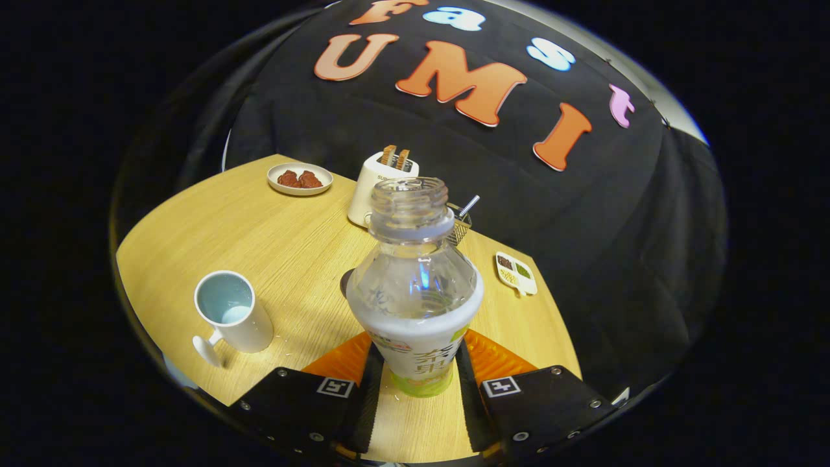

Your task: Take the bottle from table, then pour the juice into the cup, finally place the bottle on the coaster

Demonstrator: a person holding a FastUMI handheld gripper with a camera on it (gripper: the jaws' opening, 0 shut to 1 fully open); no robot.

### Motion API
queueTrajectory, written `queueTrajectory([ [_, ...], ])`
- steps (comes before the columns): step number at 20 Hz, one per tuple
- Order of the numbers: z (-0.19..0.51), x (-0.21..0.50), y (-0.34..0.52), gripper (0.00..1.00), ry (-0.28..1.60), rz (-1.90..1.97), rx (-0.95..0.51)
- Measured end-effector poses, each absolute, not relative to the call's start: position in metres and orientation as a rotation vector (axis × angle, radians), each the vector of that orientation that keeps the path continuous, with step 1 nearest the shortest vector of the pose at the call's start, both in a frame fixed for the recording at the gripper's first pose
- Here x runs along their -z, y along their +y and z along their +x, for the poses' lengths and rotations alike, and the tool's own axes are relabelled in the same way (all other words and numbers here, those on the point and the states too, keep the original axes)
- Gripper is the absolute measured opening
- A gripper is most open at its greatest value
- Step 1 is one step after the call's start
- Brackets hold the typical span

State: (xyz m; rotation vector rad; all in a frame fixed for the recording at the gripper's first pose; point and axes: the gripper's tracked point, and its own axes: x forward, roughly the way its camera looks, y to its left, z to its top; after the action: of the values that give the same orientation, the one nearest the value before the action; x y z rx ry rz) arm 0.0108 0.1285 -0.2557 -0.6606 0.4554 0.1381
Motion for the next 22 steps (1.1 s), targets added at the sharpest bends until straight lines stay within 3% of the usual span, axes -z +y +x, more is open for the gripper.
queueTrajectory([
  [6, 0.016, 0.254, 0.147, 0.57, 0.402, -0.944, -0.119],
  [22, 0.018, 0.27, 0.181, 0.57, 0.226, -1.507, -0.231],
])
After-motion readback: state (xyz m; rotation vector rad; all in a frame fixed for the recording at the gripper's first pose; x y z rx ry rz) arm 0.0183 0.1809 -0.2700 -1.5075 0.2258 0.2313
